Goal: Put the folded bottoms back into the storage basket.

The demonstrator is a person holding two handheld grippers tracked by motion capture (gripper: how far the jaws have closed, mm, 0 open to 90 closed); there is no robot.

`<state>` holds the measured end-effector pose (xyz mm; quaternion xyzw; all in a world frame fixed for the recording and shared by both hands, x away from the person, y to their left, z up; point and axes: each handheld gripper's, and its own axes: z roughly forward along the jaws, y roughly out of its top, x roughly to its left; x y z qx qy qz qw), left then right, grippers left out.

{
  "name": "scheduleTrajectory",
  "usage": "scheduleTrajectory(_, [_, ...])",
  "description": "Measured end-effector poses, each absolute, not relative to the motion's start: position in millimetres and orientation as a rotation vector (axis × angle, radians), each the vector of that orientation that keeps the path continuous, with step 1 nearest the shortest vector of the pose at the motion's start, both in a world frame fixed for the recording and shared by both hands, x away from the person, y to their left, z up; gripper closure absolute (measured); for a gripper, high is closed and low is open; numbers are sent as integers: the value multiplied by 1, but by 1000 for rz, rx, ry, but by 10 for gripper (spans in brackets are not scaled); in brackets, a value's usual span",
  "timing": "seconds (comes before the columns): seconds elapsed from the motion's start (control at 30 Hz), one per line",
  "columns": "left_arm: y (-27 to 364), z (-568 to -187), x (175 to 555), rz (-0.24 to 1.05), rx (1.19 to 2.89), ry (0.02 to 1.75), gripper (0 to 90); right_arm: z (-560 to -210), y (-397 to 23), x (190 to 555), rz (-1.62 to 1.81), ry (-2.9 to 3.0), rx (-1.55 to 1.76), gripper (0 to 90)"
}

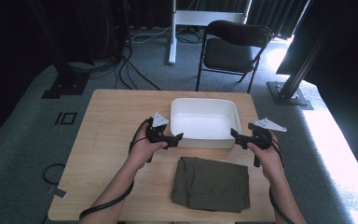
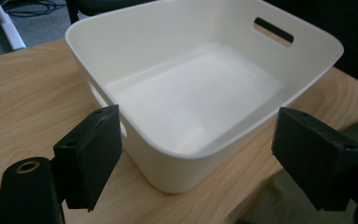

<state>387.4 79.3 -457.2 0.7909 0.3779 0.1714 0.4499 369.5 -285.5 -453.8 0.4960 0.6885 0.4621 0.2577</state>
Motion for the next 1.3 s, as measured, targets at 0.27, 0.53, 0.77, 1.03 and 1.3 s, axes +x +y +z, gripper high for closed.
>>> scheduleTrajectory(0.27, [83,-470,374,380,1955,939,175,-465,-290,348,1262,1850,1358,148])
scheduleTrajectory(0.53, [81,-478,361,350,1976,920,175,-473,-294,334,1252,1852,1382,148])
scheduleTrajectory(0.77, [75,-486,351,302,1992,906,175,-482,-293,326,1249,1883,1379,148])
scheduleTrajectory(1.03, [69,-495,338,272,2031,899,175,-494,-291,311,1248,1930,1400,148])
scheduleTrajectory(1.3, [59,-502,323,221,2056,880,175,-511,-291,293,1228,1962,1439,147])
